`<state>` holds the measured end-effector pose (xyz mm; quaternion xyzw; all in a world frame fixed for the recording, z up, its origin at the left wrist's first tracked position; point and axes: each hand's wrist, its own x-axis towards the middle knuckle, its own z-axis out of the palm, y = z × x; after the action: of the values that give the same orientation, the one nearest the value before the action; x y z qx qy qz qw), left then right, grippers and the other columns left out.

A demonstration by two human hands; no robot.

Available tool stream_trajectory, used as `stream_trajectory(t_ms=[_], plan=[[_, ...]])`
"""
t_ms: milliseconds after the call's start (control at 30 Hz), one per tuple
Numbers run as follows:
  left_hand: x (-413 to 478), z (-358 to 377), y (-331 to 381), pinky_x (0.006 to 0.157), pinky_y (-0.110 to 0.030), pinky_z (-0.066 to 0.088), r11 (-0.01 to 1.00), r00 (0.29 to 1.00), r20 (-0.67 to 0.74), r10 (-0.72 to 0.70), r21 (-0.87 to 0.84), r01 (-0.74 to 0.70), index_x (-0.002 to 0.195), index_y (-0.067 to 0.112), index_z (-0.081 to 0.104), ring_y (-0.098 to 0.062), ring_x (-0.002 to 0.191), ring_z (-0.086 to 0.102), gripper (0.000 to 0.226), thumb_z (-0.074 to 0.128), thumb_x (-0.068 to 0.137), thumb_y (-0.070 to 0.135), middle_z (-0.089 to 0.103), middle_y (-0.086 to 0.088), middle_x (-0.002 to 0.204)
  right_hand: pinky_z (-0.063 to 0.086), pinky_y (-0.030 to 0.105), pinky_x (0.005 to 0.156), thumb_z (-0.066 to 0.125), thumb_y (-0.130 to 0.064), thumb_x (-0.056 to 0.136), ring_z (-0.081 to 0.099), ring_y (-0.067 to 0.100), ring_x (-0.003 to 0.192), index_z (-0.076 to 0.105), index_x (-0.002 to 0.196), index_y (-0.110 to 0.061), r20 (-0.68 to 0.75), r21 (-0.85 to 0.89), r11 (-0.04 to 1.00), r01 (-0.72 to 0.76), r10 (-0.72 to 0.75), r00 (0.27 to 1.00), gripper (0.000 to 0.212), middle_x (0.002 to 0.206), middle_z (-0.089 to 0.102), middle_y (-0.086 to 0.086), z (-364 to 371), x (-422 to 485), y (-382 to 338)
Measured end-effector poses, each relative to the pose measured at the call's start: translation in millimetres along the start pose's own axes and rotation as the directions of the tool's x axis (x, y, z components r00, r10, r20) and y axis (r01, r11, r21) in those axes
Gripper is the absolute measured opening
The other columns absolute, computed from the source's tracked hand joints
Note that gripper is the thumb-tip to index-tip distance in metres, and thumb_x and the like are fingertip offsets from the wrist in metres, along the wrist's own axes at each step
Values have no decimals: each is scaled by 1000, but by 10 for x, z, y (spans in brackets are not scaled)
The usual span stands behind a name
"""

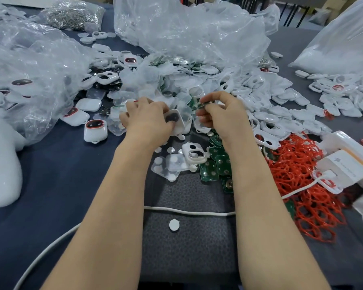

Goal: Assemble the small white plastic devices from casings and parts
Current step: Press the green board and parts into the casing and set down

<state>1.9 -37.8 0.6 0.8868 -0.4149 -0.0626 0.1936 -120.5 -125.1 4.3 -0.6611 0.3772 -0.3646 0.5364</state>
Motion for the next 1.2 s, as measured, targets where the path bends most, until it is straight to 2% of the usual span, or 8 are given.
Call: stream_trajectory(t_ms=[167, 300, 467, 633, 767, 933, 1067, 1200], plan=[[6, 4, 11, 89, -43, 26, 1000, 1000, -14, 19, -10, -19, 120, 24, 55, -35, 124, 32, 34, 60, 90, 39, 44, -11, 129, 56, 33, 82, 59, -15, 88, 67, 15, 79, 58, 94, -14, 27, -200, 978, 62, -57, 998, 7, 89, 69, 4, 79, -1, 41], [-5, -1, 20, 91, -43, 29, 994, 997, -32, 75, -78, -77, 112, 24, 54, -33, 121, 37, 25, 59, 90, 36, 58, -5, 119, 45, 6, 68, 71, -23, 84, 62, 6, 80, 54, 105, -15, 121, -343, 918, 198, -166, 979, 29, 91, 63, -7, 154, -32, 71], [-15, -13, 30, 98, -44, 38, 960, 986, -62, 152, -229, -162, 110, 20, 56, -33, 116, 48, 24, 62, 88, 27, 65, -3, 109, 48, 15, 76, 67, -13, 86, 62, 12, 86, 56, 106, -12, 129, -379, 892, 248, -215, 968, 23, 89, 58, -7, 159, -38, 53], [-30, 23, 109, 78, -24, 48, 774, 986, -129, 106, -612, -163, 112, 16, 57, -12, 86, 61, 29, 68, 86, 24, 59, 7, 89, 53, 26, 77, 68, -12, 86, 61, 9, 81, 55, 96, -18, -16, -216, 953, 214, -222, 975, 17, 91, 63, -4, 75, -25, 11], [-45, 115, 211, 71, -25, 58, 437, 992, 64, 107, -900, 11, 102, 18, 60, -14, 84, 69, 10, 62, 93, 18, 68, 0, 95, 53, 28, 73, 67, -14, 87, 57, 4, 71, 55, 97, -20, -96, -199, 960, 199, -221, 970, 17, 87, 61, -6, 34, -11, 21], [-57, 201, 303, 56, -17, 53, 262, 992, 104, 74, -962, 81, 88, 22, 57, -8, 62, 70, 23, 53, 95, 0, 69, -2, 78, 49, 16, 69, 66, -20, 87, 59, 2, 74, 56, 95, -22, -117, -213, 956, 200, -228, 966, 12, 87, 63, -8, 32, -16, 33], [-37, 214, 292, 58, -18, 55, 195, 982, 177, 62, -967, 162, 92, 18, 56, -12, 66, 72, 20, 49, 96, 0, 70, -9, 85, 56, 31, 81, 54, -10, 94, 67, 10, 83, 52, 89, -24, -165, -164, 972, 168, -195, 967, 14, 92, 66, 11, -21, 6, 33], [-24, 216, 289, 63, -22, 59, 151, 968, 244, 54, -961, 233, 94, 17, 56, -15, 69, 72, 12, 51, 96, 6, 71, -12, 90, 54, 22, 72, 49, -6, 95, 67, -1, 73, 42, 100, -24, -137, -131, 977, 166, -184, 973, 20, 90, 67, 19, -53, 4, 36]])
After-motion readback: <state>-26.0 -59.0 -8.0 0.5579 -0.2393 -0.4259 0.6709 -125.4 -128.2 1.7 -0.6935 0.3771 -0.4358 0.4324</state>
